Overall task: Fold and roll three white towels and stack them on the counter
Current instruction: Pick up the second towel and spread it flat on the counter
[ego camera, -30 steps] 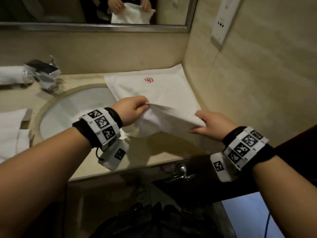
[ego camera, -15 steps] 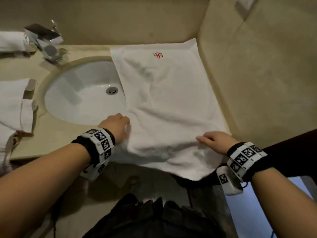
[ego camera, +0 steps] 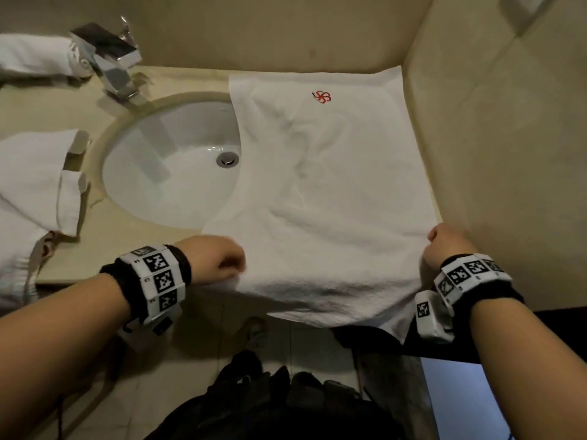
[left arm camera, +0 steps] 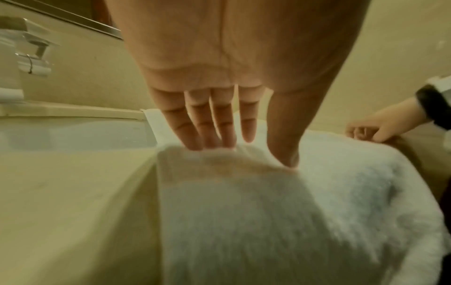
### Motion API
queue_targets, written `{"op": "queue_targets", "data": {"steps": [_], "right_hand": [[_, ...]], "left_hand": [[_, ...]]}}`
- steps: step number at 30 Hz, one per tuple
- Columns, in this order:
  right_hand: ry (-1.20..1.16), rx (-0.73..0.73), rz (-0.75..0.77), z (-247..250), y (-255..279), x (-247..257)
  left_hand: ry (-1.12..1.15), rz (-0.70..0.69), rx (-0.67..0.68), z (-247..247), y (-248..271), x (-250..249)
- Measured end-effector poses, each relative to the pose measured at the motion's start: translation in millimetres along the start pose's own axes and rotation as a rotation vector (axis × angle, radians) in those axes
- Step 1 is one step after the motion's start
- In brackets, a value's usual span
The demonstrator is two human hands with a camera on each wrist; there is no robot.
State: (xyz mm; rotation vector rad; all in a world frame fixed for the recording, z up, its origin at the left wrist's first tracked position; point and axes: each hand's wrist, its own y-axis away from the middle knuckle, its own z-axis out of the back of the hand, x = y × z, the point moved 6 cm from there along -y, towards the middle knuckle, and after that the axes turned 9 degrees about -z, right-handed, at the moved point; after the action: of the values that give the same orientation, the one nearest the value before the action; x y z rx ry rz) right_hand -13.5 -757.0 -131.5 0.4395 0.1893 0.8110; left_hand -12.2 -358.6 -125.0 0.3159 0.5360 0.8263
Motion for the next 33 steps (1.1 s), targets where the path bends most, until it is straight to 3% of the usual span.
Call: {"op": "queue_targets", "data": {"steps": [2,5,9,13,19,21,28,33], "right_hand": [[0.077,-0.051,0.022,4,7,2],[0.072,-0.107,-0.011,-3,23,-8],[-0.242,-0.070,-0.153,-24,40,-38],[-0.459,-0.075,-0.152,-35,43,-49],[-0.234,-0.152,-0.187,-16,40,-55],[-0.130,-0.106,-0.209,-13,37,-51],[-0.137,-0.097,0.021,-16,29,-25],[0.012,-0.083,-0.022,-5,11,-24]], "left_hand": [[-0.075,0.045,-0.152,14,-6,8],[-0.087,0.102,-0.137,11,-13,13],[-0.052,0.080,-0.152,7,-14,14],[-0.040,0.073,-0.129,7,-14,16],[-0.061,0.061,-0.018,2,-8,20],[-0.059,0.041,0.008,0,-3,19],[-0.068,0.056,0.034,0,-4,12],[-0.041,0.020,0.058,-8,0,4]]}}
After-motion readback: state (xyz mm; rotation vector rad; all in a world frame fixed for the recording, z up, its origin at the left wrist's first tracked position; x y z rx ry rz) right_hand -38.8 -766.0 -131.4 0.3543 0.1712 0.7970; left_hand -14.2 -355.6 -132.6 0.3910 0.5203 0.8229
